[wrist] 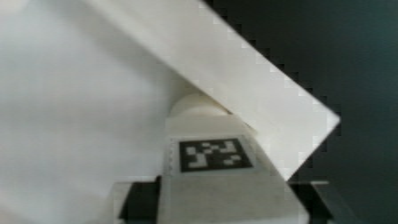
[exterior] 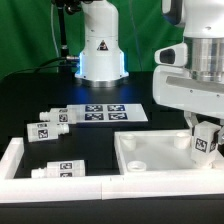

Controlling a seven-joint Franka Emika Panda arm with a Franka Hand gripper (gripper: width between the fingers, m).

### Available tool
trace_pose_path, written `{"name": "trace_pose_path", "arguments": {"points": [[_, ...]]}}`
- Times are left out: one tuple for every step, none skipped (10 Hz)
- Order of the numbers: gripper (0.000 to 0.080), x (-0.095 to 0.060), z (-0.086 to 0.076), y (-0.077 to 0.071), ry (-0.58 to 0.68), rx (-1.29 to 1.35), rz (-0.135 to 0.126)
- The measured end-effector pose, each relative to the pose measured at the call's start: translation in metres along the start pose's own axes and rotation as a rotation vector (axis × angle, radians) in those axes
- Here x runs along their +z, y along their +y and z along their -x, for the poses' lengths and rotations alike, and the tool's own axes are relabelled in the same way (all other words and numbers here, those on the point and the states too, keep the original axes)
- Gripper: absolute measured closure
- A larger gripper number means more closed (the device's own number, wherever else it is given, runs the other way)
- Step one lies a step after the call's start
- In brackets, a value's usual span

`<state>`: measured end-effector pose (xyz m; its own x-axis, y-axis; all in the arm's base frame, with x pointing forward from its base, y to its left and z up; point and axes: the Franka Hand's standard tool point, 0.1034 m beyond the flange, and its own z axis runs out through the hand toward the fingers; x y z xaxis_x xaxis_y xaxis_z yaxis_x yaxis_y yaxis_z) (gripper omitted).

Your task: Assemble one leg

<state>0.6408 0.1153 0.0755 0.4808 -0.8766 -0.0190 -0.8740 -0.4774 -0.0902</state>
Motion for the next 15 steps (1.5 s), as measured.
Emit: {"name": "trace_pose_path", "arguments": {"points": [[0.0509, 0.000, 0.001, 0.000, -0.013, 0.137, -0.006], [0.0509, 0.000, -0.001, -0.001, -0.031, 0.267, -0.016], [0.0509, 0.001, -0.004, 0.000, -0.040, 0.426, -0.051], [0.0509, 0.001, -0.003, 0.001, -0.035, 0.423, -0.065], [0.0497, 0.001, -0.003, 0.001, -0.035, 0.399, -0.065], [0.0497, 0.001, -0.003, 0.003, -0.025, 0.288, -0.053], [0.0251, 0.002, -0.001, 0.005, -0.020, 0.061, -0.021], [0.0251, 0.002, -0.003, 0.006, -0.022, -0.154, -0.017], [0.0172, 0.004, -0.004, 0.009, -0.033, -0.298, -0.009], [0.0172, 0.005, -0.001, 0.010, -0.020, -0.361, -0.020], [0.0155, 0.005, -0.003, 0.010, -0.018, -0.424, -0.018], [0.0155, 0.005, -0.004, 0.010, -0.018, -0.453, -0.019], [0.0151, 0.005, -0.005, 0.011, -0.005, -0.598, -0.007], [0.0151, 0.003, -0.005, 0.008, 0.018, -0.783, 0.014], [0.0151, 0.000, 0.002, 0.003, 0.040, -0.967, 0.037]]}}
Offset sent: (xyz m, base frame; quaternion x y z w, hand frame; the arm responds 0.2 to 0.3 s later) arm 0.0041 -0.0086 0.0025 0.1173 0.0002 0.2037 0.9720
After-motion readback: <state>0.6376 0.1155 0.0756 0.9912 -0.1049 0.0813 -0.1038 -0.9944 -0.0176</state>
